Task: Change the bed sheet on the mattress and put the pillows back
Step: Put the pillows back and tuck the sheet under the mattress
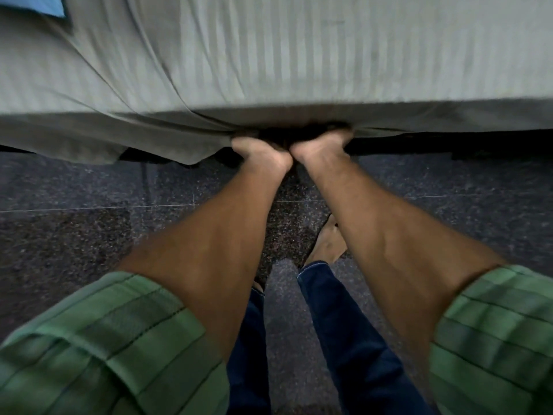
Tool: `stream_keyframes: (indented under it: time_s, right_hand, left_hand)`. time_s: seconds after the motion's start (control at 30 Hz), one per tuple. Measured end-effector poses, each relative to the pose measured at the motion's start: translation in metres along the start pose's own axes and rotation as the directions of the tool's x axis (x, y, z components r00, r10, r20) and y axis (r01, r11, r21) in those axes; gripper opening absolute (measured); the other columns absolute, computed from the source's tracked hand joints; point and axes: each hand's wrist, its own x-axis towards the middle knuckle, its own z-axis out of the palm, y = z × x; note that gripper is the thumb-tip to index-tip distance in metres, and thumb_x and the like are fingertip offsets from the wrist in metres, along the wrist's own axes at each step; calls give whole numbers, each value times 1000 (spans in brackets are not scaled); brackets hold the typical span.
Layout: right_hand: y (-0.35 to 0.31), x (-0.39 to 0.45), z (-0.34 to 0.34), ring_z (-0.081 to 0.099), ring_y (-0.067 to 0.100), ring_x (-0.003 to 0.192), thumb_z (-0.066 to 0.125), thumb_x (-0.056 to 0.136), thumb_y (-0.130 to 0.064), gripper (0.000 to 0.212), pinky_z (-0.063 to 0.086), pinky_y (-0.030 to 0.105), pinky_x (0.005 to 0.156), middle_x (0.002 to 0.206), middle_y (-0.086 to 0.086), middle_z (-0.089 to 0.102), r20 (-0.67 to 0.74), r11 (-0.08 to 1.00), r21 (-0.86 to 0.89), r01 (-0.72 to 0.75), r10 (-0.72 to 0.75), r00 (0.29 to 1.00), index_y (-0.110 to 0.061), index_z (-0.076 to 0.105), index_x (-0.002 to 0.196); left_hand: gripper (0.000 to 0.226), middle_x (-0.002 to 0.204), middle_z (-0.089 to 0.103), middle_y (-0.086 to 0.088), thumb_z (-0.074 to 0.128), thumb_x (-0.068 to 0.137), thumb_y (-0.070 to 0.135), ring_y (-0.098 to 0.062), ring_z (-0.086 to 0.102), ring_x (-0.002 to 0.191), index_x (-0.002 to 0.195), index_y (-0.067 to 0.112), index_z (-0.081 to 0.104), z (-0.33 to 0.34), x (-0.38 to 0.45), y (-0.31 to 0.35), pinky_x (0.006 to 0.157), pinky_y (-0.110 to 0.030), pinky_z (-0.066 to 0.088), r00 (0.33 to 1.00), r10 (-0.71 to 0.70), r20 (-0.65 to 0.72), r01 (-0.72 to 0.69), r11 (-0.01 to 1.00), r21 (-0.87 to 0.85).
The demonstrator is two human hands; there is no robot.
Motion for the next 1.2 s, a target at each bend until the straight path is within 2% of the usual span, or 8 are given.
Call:
stream_keyframes:
  time_s: [0.2,0.3,0.43,0.53,0.73,0.8,0.93,1.2]
  right_hand:
    - [10,-19,-3,34,37,148,26,98,-67,73,27,54,116,163,13,36,33,976,214,35,-43,999,-25,40,157]
    - [17,-21,11,39,42,143,31,95,-71,73,27,61,117,159,14,43,-34,970,232,68,-62,998,-28,51,150]
    - [10,-12,4,50,40,134,34,97,-69,70,36,57,114,150,16,51,-120,984,142,107,-90,989,-21,55,145]
    - [-3,-12,-21,63,30,115,28,105,-51,59,45,38,103,136,15,64,-229,979,-157,128,-162,960,-12,58,139]
    - [-9,-5,-56,54,24,109,51,102,-29,38,41,39,98,121,7,59,-383,877,-478,-48,-159,910,-10,57,135]
    - [-8,4,-58,53,23,114,58,99,-25,36,47,39,99,121,6,57,-355,888,-458,-38,-143,924,-13,58,134]
    - [-15,32,-47,64,25,103,63,95,-5,34,59,32,60,124,14,68,-320,950,-242,195,-268,909,-4,63,129]
    - [-20,27,-32,69,29,108,71,91,-5,32,65,36,68,123,16,70,-307,934,-270,233,-313,899,-5,67,122]
  left_hand:
    - [64,136,61,-23,28,96,46,-38,60,124,139,7,55,-19,-17,19,112,-49,44,998,46,-42,-36,978,207]
    - [56,125,65,-22,25,102,42,-35,66,106,130,6,59,-16,-22,21,104,-44,52,995,91,-49,-76,963,258]
    - [54,119,70,-12,23,103,42,-25,67,105,123,13,63,-20,-23,19,99,-36,48,995,57,-76,-20,906,422]
    - [54,124,70,-6,26,103,44,-19,63,112,132,18,64,-36,-23,15,92,-32,40,996,11,-85,34,856,515]
    - [51,131,67,-7,32,104,44,-22,61,120,134,17,63,-49,-28,1,89,-32,43,995,-90,-53,105,869,483]
    - [52,141,60,-9,32,105,46,-24,57,128,138,17,60,-51,-26,-2,96,-34,41,994,-62,-87,97,865,492]
    - [56,151,49,-14,33,105,48,-28,47,141,146,16,53,-49,-20,-3,113,-41,35,998,-54,-37,64,927,370]
    - [58,144,56,-9,36,98,47,-28,53,131,141,14,57,-25,-11,-2,107,-39,36,1000,-4,-31,11,974,228]
